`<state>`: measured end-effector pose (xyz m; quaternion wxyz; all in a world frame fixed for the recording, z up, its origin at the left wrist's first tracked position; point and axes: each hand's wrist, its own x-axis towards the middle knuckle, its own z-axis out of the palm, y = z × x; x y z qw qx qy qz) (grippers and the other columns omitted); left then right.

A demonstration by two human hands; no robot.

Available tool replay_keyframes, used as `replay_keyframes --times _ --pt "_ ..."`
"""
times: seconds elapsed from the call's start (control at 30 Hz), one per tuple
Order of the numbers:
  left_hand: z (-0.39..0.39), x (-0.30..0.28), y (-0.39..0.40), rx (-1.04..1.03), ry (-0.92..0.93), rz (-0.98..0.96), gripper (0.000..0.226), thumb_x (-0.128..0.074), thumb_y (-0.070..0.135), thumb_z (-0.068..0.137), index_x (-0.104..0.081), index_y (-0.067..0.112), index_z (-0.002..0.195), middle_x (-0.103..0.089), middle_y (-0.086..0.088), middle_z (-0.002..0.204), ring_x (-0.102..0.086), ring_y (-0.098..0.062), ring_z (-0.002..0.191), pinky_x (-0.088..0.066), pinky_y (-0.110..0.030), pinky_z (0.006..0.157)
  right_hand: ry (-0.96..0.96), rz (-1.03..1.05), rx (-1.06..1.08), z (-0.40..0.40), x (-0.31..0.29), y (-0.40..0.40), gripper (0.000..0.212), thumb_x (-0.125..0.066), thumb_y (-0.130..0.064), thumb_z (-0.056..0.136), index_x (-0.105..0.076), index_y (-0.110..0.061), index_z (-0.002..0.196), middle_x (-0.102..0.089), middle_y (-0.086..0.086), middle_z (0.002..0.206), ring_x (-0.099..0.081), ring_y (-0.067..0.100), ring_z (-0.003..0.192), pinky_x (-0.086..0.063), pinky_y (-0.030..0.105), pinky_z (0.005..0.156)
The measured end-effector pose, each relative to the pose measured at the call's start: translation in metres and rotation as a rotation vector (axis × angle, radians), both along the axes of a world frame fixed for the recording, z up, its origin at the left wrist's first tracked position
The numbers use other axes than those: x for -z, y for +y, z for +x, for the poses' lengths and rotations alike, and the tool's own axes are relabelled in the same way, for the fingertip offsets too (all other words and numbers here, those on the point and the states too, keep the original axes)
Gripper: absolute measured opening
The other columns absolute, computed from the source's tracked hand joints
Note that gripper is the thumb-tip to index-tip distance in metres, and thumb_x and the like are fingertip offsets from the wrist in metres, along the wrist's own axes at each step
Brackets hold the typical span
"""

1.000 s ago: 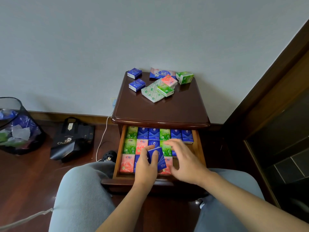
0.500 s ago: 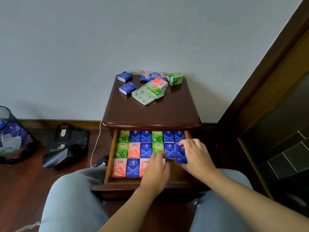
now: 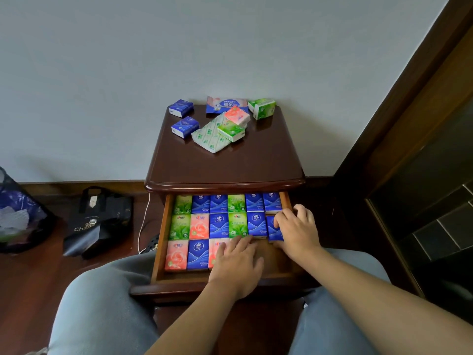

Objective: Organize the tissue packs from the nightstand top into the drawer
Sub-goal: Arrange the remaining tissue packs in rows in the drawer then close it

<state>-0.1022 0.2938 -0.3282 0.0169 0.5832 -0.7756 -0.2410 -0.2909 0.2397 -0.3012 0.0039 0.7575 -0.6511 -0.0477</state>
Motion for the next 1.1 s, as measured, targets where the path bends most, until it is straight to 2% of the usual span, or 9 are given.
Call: replay_keyframes --times 0.1,0.17,0.27,0.37,0.73,0.87,0.97,1.03,1.1 --pt "-0.001 -0.002 0.002 -0.037 -0.003 -0.017 0.065 -0.03 0.06 0.1 -0.03 0.029 0.157 -0.019 0.004 0.169 -0.015 -0.02 0.156 -0.016 -0.048 0.127 0.054 -0.077 -0.049 0.001 -0.001 0.001 0.041 -0.075 -0.042 0.091 -0.064 -0.024 0.126 -0.06 0.001 0.134 -0.043 0.03 0.136 -0.031 0.043 0.119" --pt "-0.002 -0.004 0.004 -0.082 -0.015 -0.03 0.07 -0.032 0.06 0.099 -0.027 0.024 0.158 -0.019 -0.003 0.167 -0.019 -0.025 0.154 -0.021 -0.048 0.125 0.075 -0.061 -0.166 0.004 -0.001 0.0 0.046 -0.071 -0.039 0.094 -0.059 -0.021 0.134 -0.055 0.003 0.136 -0.042 0.029 0.137 -0.032 0.042 0.118" --pt "-0.002 -0.005 0.006 -0.118 -0.032 -0.042 0.07 -0.035 0.058 0.097 -0.03 0.021 0.156 -0.024 -0.006 0.163 -0.027 -0.029 0.149 -0.027 -0.048 0.121 -0.012 0.046 -0.318 0.013 0.0 0.0 0.049 -0.069 -0.031 0.097 -0.05 -0.023 0.142 -0.048 0.004 0.143 -0.041 0.024 0.139 -0.045 0.037 0.111" --pt "-0.002 -0.005 0.006 -0.109 -0.033 -0.04 0.065 -0.035 0.056 0.097 -0.034 0.022 0.152 -0.029 -0.006 0.159 -0.03 -0.028 0.146 -0.031 -0.046 0.119 -0.086 0.112 -0.299 0.019 0.001 0.0 0.047 -0.066 -0.027 0.101 -0.048 -0.024 0.144 -0.043 0.003 0.148 -0.038 0.021 0.143 -0.054 0.036 0.103" --pt "-0.001 -0.002 0.002 -0.119 -0.024 0.002 0.063 -0.037 0.056 0.095 -0.037 0.024 0.15 -0.033 -0.004 0.156 -0.032 -0.027 0.143 -0.033 -0.046 0.116 -0.113 0.085 -0.206 0.019 0.007 -0.012 0.031 -0.063 -0.028 0.102 -0.055 -0.024 0.131 -0.054 0.001 0.135 -0.051 0.02 0.132 -0.059 0.037 0.092" --pt "0.006 -0.018 -0.01 -0.191 0.018 -0.185 0.05 -0.043 0.044 0.101 -0.043 0.025 0.147 -0.039 -0.002 0.148 -0.04 -0.022 0.134 -0.038 -0.04 0.112 -0.109 -0.059 -0.3 0.022 -0.016 -0.019 0.02 -0.06 -0.043 0.099 -0.066 -0.027 0.11 -0.065 -0.007 0.11 -0.062 0.017 0.107 -0.053 0.034 0.084" --pt "0.027 -0.042 -0.039 -0.26 0.035 -0.414 0.046 -0.052 0.034 0.098 -0.049 0.022 0.142 -0.044 -0.003 0.139 -0.046 -0.021 0.124 -0.041 -0.036 0.104 -0.299 -0.234 -0.296 0.024 -0.04 -0.039 0.011 -0.059 -0.037 0.097 -0.065 -0.028 0.102 -0.064 -0.011 0.095 -0.062 0.014 0.091 -0.05 0.032 0.078" --pt "0.045 -0.061 -0.067 -0.328 0.05 -0.516 0.047 -0.055 0.031 0.097 -0.051 0.019 0.142 -0.046 -0.004 0.14 -0.047 -0.024 0.124 -0.041 -0.037 0.102 -0.51 -0.251 -0.23 0.028 -0.051 -0.058 0.015 -0.064 -0.03 0.097 -0.062 -0.027 0.111 -0.059 -0.011 0.105 -0.059 0.009 0.098 -0.051 0.026 0.083" --pt "0.062 -0.075 -0.096 -0.373 0.013 -0.497 0.054 -0.049 0.035 0.101 -0.042 0.016 0.151 -0.039 -0.007 0.152 -0.04 -0.027 0.138 -0.035 -0.041 0.113 -0.723 -0.231 -0.129 0.035 -0.057 -0.076 0.029 -0.068 -0.028 0.097 -0.058 -0.024 0.124 -0.053 -0.009 0.118 -0.056 0.006 0.107 -0.049 0.023 0.091"
